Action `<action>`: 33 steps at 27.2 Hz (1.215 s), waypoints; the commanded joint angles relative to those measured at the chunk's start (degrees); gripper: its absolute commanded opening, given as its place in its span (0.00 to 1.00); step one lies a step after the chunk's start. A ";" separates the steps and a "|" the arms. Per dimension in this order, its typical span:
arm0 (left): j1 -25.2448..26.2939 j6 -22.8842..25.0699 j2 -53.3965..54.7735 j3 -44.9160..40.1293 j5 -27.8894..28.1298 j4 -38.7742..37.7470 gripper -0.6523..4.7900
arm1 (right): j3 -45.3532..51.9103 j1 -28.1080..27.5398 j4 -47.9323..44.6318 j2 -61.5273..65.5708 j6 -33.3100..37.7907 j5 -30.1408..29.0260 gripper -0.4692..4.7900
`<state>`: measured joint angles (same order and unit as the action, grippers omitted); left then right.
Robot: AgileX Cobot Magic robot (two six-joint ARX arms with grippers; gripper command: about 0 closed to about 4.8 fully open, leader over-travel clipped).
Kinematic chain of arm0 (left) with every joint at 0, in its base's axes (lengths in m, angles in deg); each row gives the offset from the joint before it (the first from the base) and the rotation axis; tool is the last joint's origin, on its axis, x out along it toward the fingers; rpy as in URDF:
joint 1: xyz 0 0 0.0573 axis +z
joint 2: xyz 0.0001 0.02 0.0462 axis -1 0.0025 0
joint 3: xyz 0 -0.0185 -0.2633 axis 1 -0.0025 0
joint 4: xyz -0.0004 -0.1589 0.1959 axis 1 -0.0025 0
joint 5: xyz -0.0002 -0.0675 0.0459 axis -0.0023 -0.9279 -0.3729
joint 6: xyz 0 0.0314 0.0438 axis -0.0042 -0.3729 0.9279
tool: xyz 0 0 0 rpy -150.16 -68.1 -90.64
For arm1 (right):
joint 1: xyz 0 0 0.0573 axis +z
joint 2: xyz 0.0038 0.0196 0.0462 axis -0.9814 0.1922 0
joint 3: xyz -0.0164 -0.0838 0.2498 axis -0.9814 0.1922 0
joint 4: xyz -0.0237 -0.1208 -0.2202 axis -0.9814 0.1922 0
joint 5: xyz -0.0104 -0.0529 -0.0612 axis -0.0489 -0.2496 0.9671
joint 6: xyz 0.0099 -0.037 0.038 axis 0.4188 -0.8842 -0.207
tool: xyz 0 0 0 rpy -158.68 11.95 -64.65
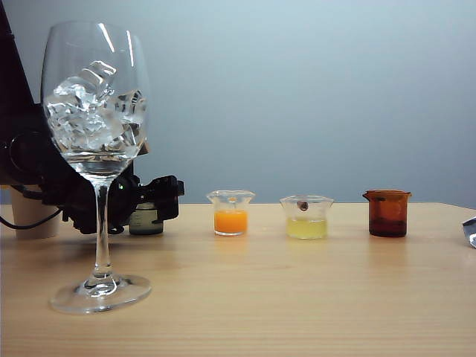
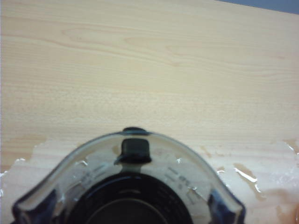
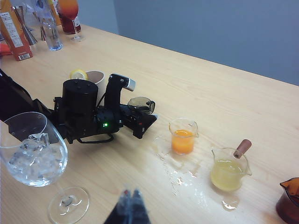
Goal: Pick up the first measuring cup from the left, pour the coconut rum inside into the goblet, and finally put the measuring cup back in its original place.
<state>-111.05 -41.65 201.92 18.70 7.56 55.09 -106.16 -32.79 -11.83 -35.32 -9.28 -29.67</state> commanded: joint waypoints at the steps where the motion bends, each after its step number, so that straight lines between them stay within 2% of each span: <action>1: -0.11 0.26 0.26 0.28 0.20 0.68 0.71 | -0.20 -0.02 -0.52 -0.04 -0.13 -0.17 0.08; 2: -0.11 0.26 0.33 0.28 0.17 0.68 0.63 | -0.20 -0.02 -0.52 -0.04 -0.13 -0.17 0.08; 4: -0.11 0.26 0.46 0.35 0.17 0.70 0.55 | -0.20 -0.02 -0.52 -0.04 -0.13 -0.17 0.08; 6: -0.11 0.28 0.48 0.35 0.17 0.72 0.52 | -0.20 -0.02 -0.50 -0.04 -0.13 -0.20 0.08; 9: -0.11 0.48 0.48 0.35 0.17 0.72 0.39 | -0.20 -0.02 -0.50 -0.04 -0.13 -0.20 0.08; 12: -0.11 1.55 0.48 0.35 0.15 0.72 0.34 | -0.20 -0.02 -0.48 -0.04 -0.13 -0.17 0.08; 16: -0.11 1.79 0.48 0.35 0.09 0.72 0.33 | -0.20 -0.02 -0.48 -0.04 -0.15 -0.17 0.08; 17: -0.11 3.02 0.46 0.35 -0.07 0.72 0.26 | -0.20 -0.02 -0.48 -0.04 -0.15 -0.17 0.08; 18: -0.11 3.28 0.46 0.35 -0.07 0.72 0.24 | -0.20 -0.02 -0.46 -0.04 -0.13 -0.17 0.08; 27: -0.11 5.07 -0.20 0.33 -0.50 1.27 0.22 | -0.20 -0.02 0.31 -0.04 -0.15 -0.17 0.08; 30: -0.09 7.91 -1.46 0.33 -0.50 1.11 0.22 | -0.20 -0.02 0.28 -0.04 -0.15 -0.20 0.08; 33: -0.09 7.89 -2.25 0.33 -0.74 1.11 0.22 | -0.20 -0.02 0.28 -0.04 -0.15 -0.20 0.08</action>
<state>-111.05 -34.15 200.56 18.86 7.34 54.78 -106.16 -32.79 -10.80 -35.32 -9.28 -29.67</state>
